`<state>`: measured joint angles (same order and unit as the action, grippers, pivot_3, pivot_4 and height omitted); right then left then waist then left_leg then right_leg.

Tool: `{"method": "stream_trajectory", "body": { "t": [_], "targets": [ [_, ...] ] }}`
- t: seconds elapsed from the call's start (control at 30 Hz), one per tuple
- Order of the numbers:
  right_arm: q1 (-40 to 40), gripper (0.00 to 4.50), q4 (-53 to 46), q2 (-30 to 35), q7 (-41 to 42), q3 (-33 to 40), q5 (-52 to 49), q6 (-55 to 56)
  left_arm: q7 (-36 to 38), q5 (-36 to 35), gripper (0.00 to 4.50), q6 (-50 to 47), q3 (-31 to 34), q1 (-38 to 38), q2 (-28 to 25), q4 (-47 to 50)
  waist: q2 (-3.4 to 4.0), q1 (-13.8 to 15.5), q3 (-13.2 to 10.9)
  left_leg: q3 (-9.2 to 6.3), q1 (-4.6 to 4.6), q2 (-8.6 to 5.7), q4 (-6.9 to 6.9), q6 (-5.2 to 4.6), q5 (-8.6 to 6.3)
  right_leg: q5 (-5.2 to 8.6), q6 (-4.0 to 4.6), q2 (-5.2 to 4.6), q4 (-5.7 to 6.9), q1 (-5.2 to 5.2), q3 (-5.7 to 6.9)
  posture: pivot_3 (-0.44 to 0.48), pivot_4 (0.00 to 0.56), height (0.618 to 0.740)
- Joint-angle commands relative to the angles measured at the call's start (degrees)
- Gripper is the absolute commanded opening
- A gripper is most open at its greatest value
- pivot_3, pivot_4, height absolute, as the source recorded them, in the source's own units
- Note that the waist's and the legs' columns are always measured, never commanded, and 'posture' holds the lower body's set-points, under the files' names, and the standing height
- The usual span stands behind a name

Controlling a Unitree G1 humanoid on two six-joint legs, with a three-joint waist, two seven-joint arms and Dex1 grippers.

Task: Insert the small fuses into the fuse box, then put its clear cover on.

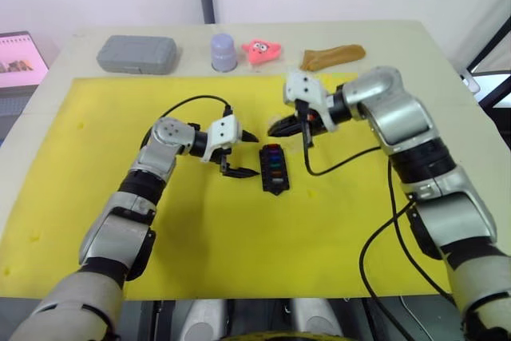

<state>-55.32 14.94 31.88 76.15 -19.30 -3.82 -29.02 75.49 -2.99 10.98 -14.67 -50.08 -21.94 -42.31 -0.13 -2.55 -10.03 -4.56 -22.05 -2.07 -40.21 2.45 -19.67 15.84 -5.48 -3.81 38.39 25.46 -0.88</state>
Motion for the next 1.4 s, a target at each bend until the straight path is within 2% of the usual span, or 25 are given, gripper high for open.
{"method": "stream_trajectory", "body": {
  "t": [0.03, 0.6, 1.03, 1.4],
  "targets": [
    [0.96, 0.06, -1.78, -0.11, -1.45, 2.97, -1.87, 2.26, -0.08, -0.19, 4.50, 1.01, 1.07, -1.18, -0.28, 0.84, 0.00, -0.04, 0.00, 0.01, 0.00, 0.00, 0.00, 0.00, 0.00, 0.00, 0.00, 0.00, 0.02, 0.01, 0.00, 0.000, 0.150, 0.740],
    [2.25, 0.06, -0.71, -0.65, -3.49, 2.59, -2.30, 2.21, 0.17, -0.31, 4.50, 0.52, 1.07, -1.19, -0.45, 1.16, 0.00, -0.04, 0.00, 0.00, 0.00, 0.00, -0.01, 0.00, 0.00, 0.00, 0.00, 0.01, 0.02, 0.01, 0.00, 0.000, 0.150, 0.740],
    [3.63, 0.06, 7.17, -0.72, -4.04, -0.91, 2.52, 7.82, 0.22, -0.69, 4.50, -0.31, 1.26, 0.23, -1.31, 3.46, 0.01, -0.03, 0.03, 0.00, 0.02, 0.00, -0.02, 0.00, 0.00, 0.00, 0.00, 0.01, 0.03, -0.01, 0.00, 0.000, 0.150, 0.740],
    [4.78, 0.06, 4.69, 0.57, -2.79, -2.88, 4.26, 8.07, -0.05, -1.36, 4.50, -2.40, 1.69, 2.09, -2.43, 7.17, 0.00, 0.03, 0.08, -0.01, 0.06, 0.01, -0.03, 0.00, 0.00, 0.00, 0.00, 0.01, 0.03, -0.06, 0.00, 0.000, 0.150, 0.740]
  ]
}}
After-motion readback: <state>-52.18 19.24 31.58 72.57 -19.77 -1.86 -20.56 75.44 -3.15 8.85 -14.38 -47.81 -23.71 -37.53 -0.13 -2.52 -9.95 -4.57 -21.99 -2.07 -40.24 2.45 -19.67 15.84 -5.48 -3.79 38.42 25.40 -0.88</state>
